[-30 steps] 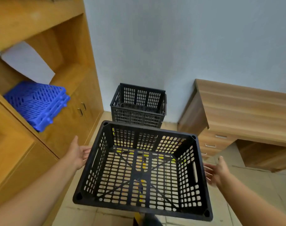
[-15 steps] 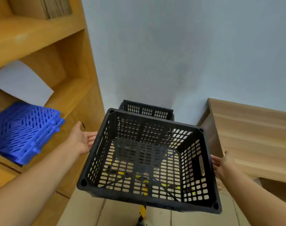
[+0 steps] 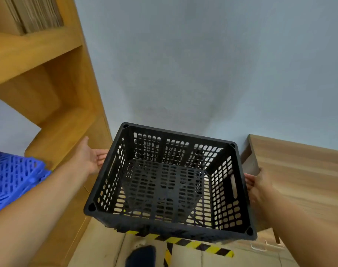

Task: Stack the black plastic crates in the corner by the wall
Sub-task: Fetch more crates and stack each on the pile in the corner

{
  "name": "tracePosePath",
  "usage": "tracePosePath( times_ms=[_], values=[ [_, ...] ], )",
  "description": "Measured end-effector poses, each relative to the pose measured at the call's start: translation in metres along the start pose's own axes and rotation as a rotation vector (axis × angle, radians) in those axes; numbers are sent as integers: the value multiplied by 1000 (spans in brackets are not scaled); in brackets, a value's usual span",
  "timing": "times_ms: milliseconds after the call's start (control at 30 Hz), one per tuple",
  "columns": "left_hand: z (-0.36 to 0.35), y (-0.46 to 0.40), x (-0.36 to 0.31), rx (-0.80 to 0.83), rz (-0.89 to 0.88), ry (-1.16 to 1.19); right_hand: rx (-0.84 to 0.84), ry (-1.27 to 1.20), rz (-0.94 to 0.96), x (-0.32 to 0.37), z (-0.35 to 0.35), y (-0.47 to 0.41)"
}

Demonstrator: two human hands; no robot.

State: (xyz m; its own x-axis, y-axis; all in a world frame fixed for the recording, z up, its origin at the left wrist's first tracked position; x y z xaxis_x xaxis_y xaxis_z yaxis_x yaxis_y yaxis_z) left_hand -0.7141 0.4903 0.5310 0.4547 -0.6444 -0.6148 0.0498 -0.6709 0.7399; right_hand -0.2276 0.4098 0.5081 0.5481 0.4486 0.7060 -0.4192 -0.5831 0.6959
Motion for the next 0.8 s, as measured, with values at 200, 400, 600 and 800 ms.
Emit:
tracePosePath(
  times_ms=[200,400,600,800],
  values=[
    [-21,-60,-50,4,30,-28,-67,-1,1,21,-50,-40],
    [-40,-116,-101,23,32,-119,-155,-11,7,40,-97,-67],
    [-58,-158,-135,59,67,-162,-190,30,36,56,-132,-94],
    [-67,-192,-149,65,96,-176,-206,27,10,67,-151,-118]
  ],
)
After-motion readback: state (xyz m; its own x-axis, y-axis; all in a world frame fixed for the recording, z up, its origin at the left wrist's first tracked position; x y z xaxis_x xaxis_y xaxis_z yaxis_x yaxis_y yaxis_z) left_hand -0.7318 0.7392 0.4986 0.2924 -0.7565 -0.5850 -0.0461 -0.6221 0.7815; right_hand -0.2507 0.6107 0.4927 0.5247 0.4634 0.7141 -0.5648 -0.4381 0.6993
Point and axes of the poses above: each hand's wrist, its own y-axis away from the middle knuckle, its own z-axis out of the back of the hand, x = y × z, the point moved 8 cm from there along -y, towards the middle knuckle, and after that the axes turned 2 degrees about x, right-handed, at the moved point
